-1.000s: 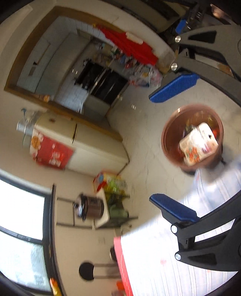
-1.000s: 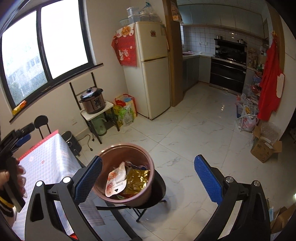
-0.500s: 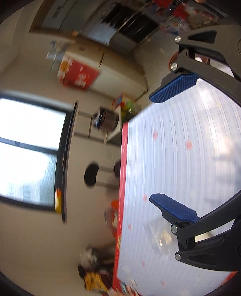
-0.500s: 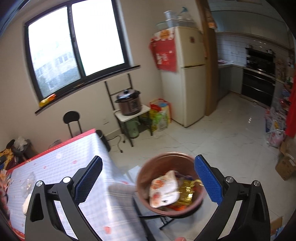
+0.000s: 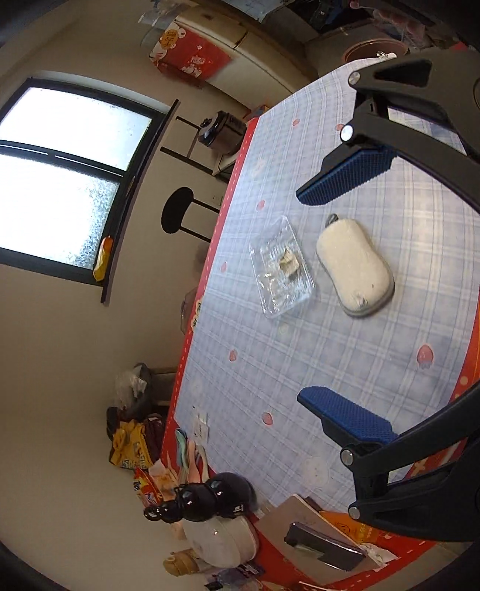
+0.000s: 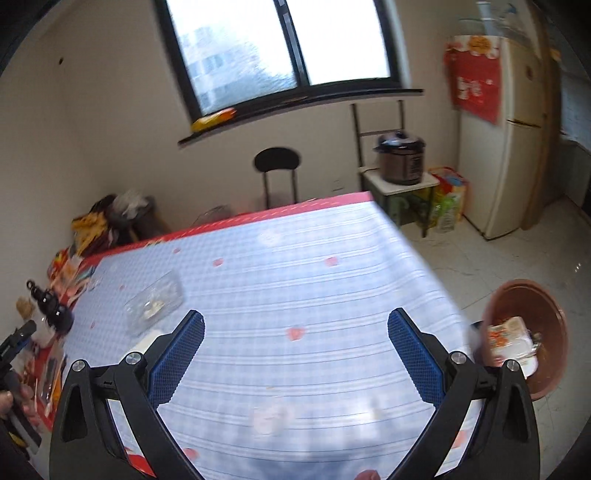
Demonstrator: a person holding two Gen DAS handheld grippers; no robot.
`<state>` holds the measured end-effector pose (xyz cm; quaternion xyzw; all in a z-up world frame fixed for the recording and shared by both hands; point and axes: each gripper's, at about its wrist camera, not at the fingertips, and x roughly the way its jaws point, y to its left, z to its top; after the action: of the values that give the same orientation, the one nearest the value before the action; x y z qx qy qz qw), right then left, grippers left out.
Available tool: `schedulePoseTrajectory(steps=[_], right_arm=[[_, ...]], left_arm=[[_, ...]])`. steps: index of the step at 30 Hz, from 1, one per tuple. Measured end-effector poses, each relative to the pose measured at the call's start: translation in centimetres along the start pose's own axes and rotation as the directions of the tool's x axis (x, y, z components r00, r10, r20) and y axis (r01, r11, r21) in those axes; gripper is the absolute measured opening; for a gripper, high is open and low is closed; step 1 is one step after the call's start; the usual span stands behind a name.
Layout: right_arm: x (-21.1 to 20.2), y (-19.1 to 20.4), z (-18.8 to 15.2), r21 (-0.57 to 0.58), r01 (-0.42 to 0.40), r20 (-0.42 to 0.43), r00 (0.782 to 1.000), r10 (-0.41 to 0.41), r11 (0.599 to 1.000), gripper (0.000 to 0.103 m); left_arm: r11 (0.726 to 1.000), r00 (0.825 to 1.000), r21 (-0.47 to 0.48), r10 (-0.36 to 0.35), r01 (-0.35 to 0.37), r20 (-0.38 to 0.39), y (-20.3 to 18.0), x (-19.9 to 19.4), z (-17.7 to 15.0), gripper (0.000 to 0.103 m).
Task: Collect trash
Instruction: 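Move both tools back over the table toward the insole and tray, then grasp the white fuzzy insole with the right gripper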
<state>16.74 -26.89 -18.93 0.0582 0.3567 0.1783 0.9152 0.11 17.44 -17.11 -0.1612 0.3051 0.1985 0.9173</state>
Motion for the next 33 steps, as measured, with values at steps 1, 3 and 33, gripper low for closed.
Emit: schedulePoseTrajectory(steps=[1,3,33], right_arm=[[0.9,1.8,-0.3,-0.009,-0.008,-0.020,1.000,0.008,1.000,0.098],[2.5,5.7,-1.1,-0.034,-0.021,-0.054,0.998,0.019,0.999,0.098],[27.1,30.0,-11.1,0.054,0.349,-0.476,0.833,-0.283,0.936,0.098]], left_arm=[[1.000,1.000,0.001,0.003,-0.003,-0.006,0.8,0.2,-0.2,0.097],[1.000,1.000,0.009,0.002,-0.002,-0.027,3.2,0.8,-0.5,0.097],[0.992,0.996,-0.122,0.023,-0.034,-0.090,18.3,6.8,0.2,0.097]])
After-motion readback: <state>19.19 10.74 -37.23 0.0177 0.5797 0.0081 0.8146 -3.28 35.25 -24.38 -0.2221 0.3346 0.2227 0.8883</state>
